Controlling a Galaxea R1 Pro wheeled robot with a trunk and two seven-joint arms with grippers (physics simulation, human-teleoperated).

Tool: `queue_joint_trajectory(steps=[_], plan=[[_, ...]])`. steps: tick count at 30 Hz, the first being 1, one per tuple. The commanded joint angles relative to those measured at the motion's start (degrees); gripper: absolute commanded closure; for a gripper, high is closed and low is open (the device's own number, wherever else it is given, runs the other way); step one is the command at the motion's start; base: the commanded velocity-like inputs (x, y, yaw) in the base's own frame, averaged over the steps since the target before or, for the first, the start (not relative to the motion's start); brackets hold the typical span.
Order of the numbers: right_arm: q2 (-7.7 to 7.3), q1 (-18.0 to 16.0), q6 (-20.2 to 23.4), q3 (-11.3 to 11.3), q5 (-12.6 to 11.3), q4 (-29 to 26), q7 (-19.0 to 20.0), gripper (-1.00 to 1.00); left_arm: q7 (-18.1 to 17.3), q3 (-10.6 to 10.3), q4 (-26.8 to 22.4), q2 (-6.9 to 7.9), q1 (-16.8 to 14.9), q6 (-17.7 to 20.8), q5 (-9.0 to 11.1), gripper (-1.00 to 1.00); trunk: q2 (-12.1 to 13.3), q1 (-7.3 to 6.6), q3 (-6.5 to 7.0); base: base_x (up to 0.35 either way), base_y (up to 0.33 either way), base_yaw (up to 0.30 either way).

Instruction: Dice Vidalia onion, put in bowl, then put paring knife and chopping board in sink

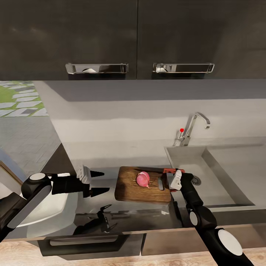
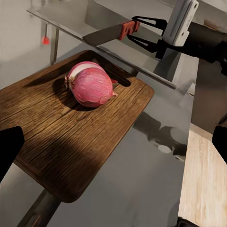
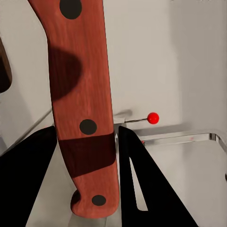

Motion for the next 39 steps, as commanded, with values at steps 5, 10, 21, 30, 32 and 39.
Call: queue_joint_trajectory(steps=[5, 10, 21, 30, 32, 39], plan=[[-0.07, -0.05, 0.57, 0.22, 0.6, -0.02, -0.25, 1.0, 0.11, -0.1, -0.02, 0.05, -0.08, 0.44, 0.51, -1.0, -0.09, 0.02, -0.09, 0.0, 0.0, 0.0], [-0.07, -0.05, 0.61, 0.25, 0.63, -0.02, -0.25, 1.0, 0.11, -0.1, -0.02, 0.05, -0.08, 0.44, 0.51, -1.0, -0.09, 0.02, -0.09, 0.0, 0.0, 0.0], [-0.07, -0.05, 0.66, 1.03, 0.64, -0.02, -0.26, 1.0, 0.11, -0.1, 0.01, 0.05, -0.08, 0.44, 0.49, -1.0, -0.09, 0.02, -0.09, 0.0, 0.0, 0.0], [-0.07, -0.05, 0.66, 1.16, 0.62, -0.02, -0.25, 1.0, 0.11, -0.1, -0.01, 0.05, -0.08, 0.44, 0.52, -1.0, -0.49, 0.24, -0.27, 0.0, 0.0, 0.0], [-0.07, -0.05, 0.66, 1.16, 0.63, -0.02, -0.24, 1.0, 0.11, -0.1, 0.0, 0.05, -0.08, 0.44, 0.52, -1.0, -1.29, 0.68, -0.63, 0.0, 0.0, 0.0], [-0.07, -0.05, 0.65, 1.16, 0.64, -0.02, -0.24, 1.0, 0.11, -0.1, 0.04, 0.05, -0.08, 0.44, 0.52, -1.0, -4.1, 2.22, -1.89, 0.0, 0.0, 0.0]])
